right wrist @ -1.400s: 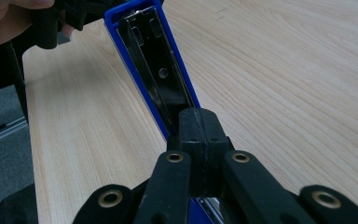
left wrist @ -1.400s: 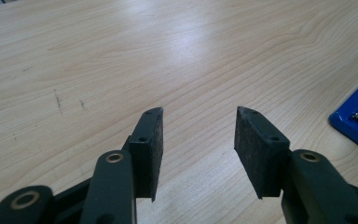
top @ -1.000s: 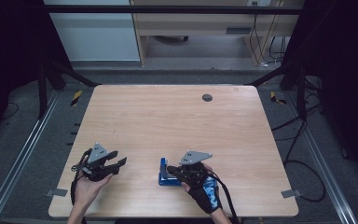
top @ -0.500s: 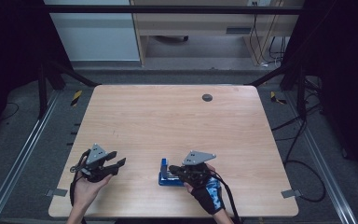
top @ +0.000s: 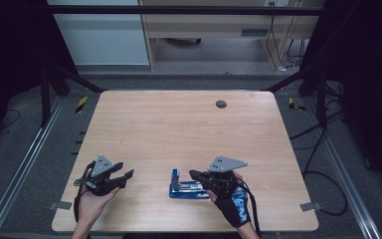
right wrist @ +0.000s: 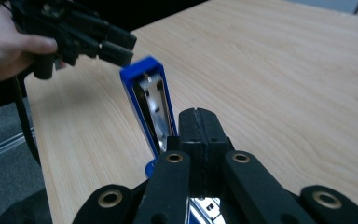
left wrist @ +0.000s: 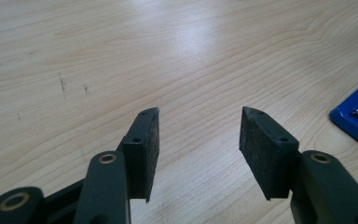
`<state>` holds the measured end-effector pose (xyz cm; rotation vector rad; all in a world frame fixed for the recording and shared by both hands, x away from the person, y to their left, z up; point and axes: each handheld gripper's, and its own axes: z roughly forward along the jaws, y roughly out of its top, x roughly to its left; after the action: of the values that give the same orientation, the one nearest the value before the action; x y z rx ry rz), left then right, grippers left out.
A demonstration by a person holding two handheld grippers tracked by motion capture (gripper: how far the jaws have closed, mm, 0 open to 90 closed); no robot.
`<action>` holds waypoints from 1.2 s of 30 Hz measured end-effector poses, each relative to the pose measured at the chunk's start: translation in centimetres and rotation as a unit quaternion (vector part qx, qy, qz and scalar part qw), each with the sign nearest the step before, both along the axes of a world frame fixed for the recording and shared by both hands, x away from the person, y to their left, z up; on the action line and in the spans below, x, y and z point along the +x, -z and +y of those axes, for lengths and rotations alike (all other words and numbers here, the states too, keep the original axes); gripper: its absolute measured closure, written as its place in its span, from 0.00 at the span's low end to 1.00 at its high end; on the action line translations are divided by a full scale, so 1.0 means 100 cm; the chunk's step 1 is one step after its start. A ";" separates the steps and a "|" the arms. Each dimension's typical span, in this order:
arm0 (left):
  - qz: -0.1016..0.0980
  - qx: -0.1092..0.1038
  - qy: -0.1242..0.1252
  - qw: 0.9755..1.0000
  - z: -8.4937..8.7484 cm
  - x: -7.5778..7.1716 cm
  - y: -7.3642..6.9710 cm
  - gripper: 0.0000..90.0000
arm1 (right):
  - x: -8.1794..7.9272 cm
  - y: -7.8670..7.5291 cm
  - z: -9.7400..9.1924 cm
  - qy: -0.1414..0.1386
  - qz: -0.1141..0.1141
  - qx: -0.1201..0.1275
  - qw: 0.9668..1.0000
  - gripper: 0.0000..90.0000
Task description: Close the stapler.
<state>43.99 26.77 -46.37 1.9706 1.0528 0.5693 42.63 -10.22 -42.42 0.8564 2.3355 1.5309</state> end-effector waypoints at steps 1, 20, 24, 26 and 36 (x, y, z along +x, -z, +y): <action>-0.001 0.000 -0.002 1.000 0.001 0.000 0.000 0.53 | 0.000 -0.003 0.000 -0.002 -0.004 0.002 1.000 1.00; 0.004 -0.004 -0.011 1.000 0.002 -0.002 0.005 0.52 | 0.004 -0.023 0.060 -0.049 -0.017 -0.009 0.999 1.00; 0.004 -0.006 -0.012 1.000 0.002 -0.002 0.005 0.52 | 0.005 -0.019 0.061 -0.048 -0.013 -0.017 0.999 1.00; 0.004 -0.006 -0.013 1.000 0.002 -0.002 0.006 0.51 | 0.005 -0.019 0.058 -0.046 -0.014 -0.021 0.999 1.00; 0.008 -0.005 -0.011 1.000 0.001 -0.002 0.007 0.51 | 0.006 -0.005 0.023 -0.018 0.001 -0.032 0.999 1.00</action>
<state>43.80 26.86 -47.03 1.9593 1.0876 0.5597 43.23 -7.95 -41.89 0.8058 2.3997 1.4619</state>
